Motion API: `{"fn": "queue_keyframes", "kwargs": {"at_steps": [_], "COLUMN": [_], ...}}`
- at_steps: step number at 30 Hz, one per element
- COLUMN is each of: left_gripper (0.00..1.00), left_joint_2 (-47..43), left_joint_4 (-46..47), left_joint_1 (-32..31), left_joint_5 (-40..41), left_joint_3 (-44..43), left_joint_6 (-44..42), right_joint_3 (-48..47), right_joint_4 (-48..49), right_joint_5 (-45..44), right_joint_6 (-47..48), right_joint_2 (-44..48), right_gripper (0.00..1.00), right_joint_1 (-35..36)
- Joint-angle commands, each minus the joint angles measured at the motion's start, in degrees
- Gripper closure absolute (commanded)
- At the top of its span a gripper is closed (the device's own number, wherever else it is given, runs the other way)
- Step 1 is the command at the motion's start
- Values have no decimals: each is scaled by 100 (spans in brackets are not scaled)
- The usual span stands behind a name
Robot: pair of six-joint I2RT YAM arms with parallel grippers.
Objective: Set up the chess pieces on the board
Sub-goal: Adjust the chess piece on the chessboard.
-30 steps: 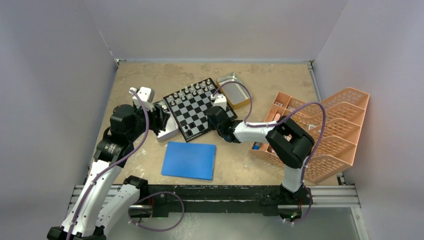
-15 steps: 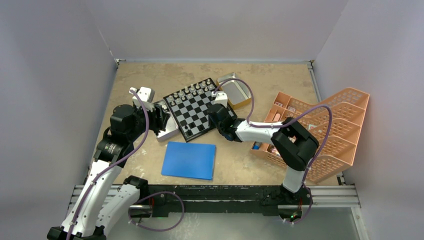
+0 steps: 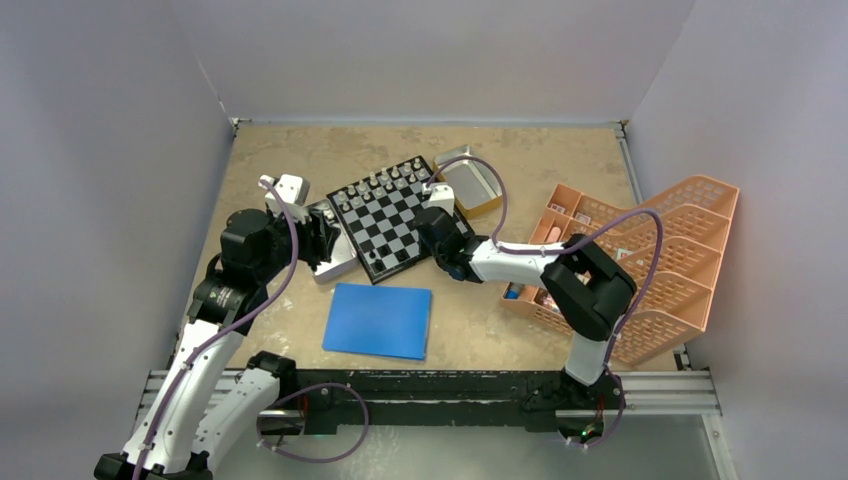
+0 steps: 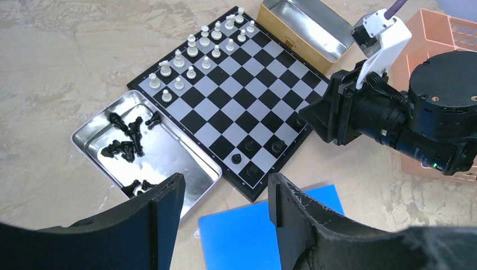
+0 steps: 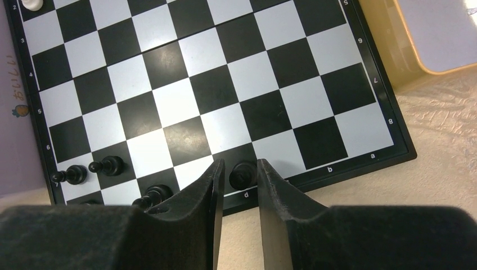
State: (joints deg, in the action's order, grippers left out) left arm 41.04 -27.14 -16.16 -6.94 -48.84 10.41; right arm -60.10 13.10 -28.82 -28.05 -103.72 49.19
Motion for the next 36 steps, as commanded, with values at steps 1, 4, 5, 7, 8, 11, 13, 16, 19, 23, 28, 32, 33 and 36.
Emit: {"fn": "queue_keyframes", "kwargs": {"at_steps": [1,4,5,7,8,11,13,16,19,23,28,32,33,36], "left_gripper": [44,44,44,44,44,44,44,44,44,44,44,44,44,44], "left_joint_2": [4,8,2,-15,-7,2,18,17,10,-7,1,9,2,-5], "left_joint_4": [139,130,130,138,139,134,138,138,138,138,138,138,131,138], "left_joint_1": [-10,-10,-10,-10,-10,-10,-10,-10,-10,-10,-10,-10,-10,-10], "left_joint_5": [80,87,94,96,96,81,79,70,71,70,61,61,61,61], "left_joint_3": [13,8,14,10,14,15,14,10,15,14,10,15,15,10], "left_joint_6": [31,31,31,31,31,31,31,31,31,31,31,31,31,31], "right_joint_3": [-231,-239,-239,-226,-229,-222,-206,-212,-251,-278,-283,-283,-283,-283], "right_joint_4": [-10,13,27,87,106,203,296,365,402,396,369,368,362,360], "right_joint_5": [-100,-76,-69,-37,-21,72,127,145,157,149,107,98,100,104], "right_joint_6": [-43,-18,-17,18,30,83,127,164,218,224,230,239,240,241], "right_joint_2": [-49,-43,-36,-24,-17,1,10,-28,-71,-119,-117,-129,-137,-128], "right_gripper": [71,75,77,79,80,81,82,82,83,83,83,83,83,83], "right_joint_1": [38,38,38,38,38,37,46,47,54,64,90,89,94,108]}}
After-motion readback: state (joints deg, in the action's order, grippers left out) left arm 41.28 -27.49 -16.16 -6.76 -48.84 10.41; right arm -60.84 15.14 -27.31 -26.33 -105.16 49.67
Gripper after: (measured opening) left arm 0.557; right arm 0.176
